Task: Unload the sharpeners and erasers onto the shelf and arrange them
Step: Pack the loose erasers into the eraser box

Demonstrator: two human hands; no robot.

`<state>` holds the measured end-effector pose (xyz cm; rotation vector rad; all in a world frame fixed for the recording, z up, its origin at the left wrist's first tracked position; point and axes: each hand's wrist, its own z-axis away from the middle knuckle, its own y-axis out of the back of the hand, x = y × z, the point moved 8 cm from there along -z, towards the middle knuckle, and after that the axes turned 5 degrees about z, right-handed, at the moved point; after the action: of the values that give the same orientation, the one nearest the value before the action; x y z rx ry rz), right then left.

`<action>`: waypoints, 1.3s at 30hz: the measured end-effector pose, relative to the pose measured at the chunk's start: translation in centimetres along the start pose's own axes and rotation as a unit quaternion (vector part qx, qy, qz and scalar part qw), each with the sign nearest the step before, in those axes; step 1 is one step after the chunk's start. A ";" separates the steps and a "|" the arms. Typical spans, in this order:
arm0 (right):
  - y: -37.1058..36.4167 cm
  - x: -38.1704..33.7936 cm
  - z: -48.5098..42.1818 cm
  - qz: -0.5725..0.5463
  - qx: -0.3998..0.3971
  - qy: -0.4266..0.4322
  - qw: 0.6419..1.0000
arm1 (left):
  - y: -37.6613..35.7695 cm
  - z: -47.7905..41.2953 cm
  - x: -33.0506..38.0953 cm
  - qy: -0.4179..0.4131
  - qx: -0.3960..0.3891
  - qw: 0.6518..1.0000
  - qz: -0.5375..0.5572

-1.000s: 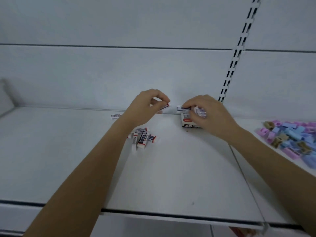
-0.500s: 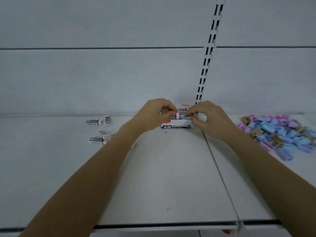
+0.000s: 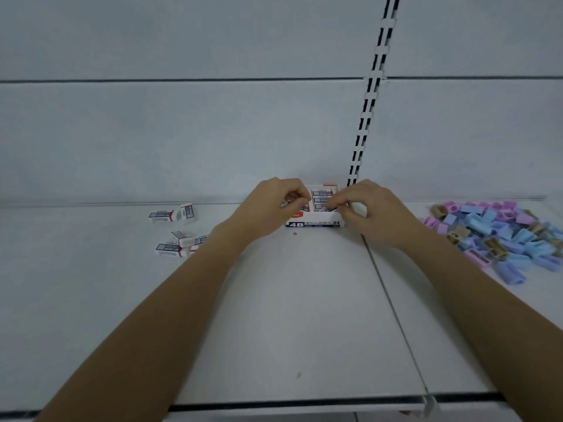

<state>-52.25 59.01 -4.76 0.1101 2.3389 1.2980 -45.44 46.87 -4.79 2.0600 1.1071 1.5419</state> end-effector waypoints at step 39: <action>-2.5 0.1 0.1 0.100 -0.058 0.003 0.993 | -0.7 1.8 0.4 -0.067 -0.026 0.976 -0.205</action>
<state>-51.96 57.76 -6.89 0.3098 2.2972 1.5277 -44.03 47.96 -5.67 1.7335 1.3223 1.1986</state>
